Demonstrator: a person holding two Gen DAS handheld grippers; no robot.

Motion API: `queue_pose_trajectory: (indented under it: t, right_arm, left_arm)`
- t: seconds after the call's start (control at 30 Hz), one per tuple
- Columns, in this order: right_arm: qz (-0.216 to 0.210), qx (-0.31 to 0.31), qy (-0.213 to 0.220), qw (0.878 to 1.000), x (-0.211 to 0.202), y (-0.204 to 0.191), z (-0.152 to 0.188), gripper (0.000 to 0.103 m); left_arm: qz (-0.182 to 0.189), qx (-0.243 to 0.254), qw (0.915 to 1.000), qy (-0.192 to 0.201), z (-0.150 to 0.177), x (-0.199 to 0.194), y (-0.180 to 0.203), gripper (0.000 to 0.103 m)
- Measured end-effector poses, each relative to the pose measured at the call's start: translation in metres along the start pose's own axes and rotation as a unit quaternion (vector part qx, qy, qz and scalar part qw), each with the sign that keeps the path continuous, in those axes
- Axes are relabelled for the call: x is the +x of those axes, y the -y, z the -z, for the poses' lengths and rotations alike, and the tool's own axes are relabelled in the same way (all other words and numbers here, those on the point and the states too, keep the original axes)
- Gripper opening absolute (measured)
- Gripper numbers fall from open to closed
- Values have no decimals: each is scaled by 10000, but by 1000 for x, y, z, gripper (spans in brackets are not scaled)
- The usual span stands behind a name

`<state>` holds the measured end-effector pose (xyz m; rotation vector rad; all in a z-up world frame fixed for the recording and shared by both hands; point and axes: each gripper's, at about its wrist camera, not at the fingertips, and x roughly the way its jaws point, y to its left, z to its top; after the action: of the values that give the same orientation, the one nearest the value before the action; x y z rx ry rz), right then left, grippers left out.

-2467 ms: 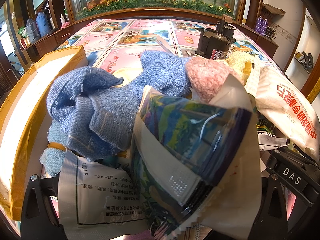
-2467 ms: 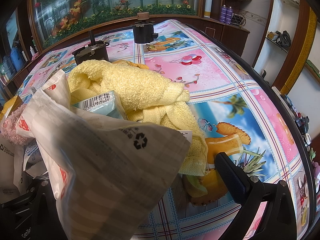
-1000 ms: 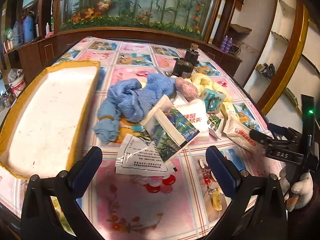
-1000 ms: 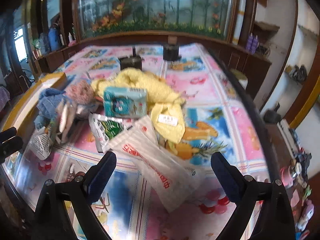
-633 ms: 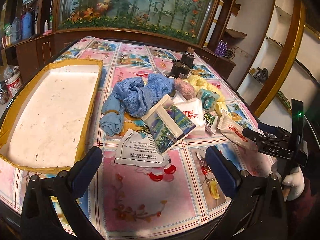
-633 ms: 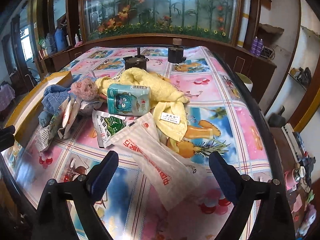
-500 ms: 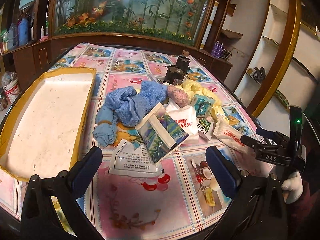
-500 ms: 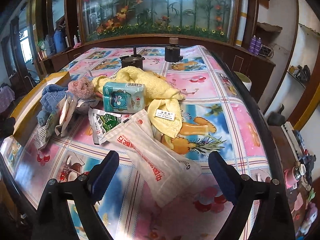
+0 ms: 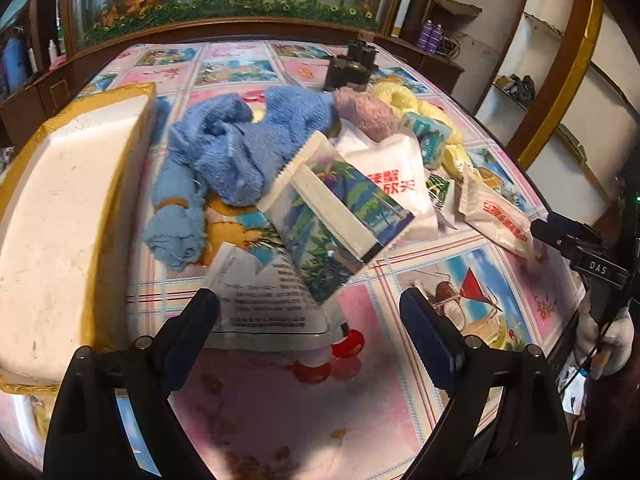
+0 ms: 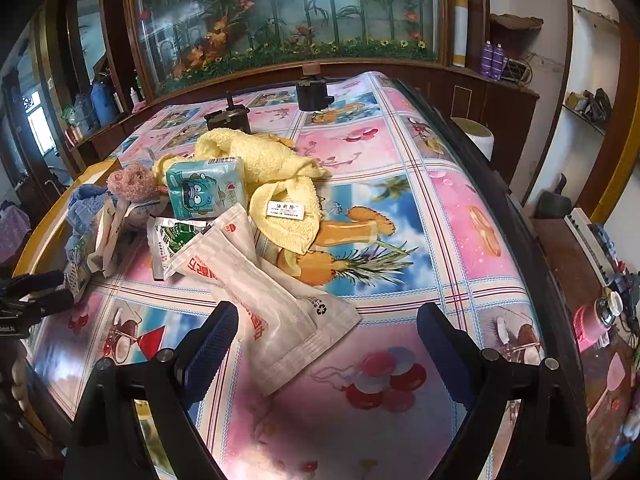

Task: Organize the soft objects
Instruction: 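Grasp the white printed paper packet with the left tool while the right tool grasps the long white packet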

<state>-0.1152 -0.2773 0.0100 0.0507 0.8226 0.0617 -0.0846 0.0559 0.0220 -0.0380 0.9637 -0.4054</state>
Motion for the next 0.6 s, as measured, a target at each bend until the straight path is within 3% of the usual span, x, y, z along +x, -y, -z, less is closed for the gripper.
queue_pose_trajectory:
  t: [0.1, 0.17, 0.23, 0.4, 0.6]
  right_arm:
    - [-18, -57, 48, 10000, -2, -3, -1, 93]
    - [-36, -61, 37, 10000, -1, -4, -1, 93]
    - [-55, -51, 28, 10000, -1, -4, -1, 93]
    - [-88, -49, -10, 9999, 1, -6, -2, 93]
    - [-99, 49, -31, 9999, 2, -2, -1, 93]
  left_arm:
    - [1109, 363, 9931, -109, 6, -8, 16, 81]
    - [1420, 670, 9876, -58, 13, -22, 31, 81]
    - [1191, 889, 9889, 29, 16, -34, 38, 81]
    - [-10, 870, 9961, 168, 0, -24, 22, 81]
    - [-352, 869, 9952, -293, -14, 23, 8, 81]
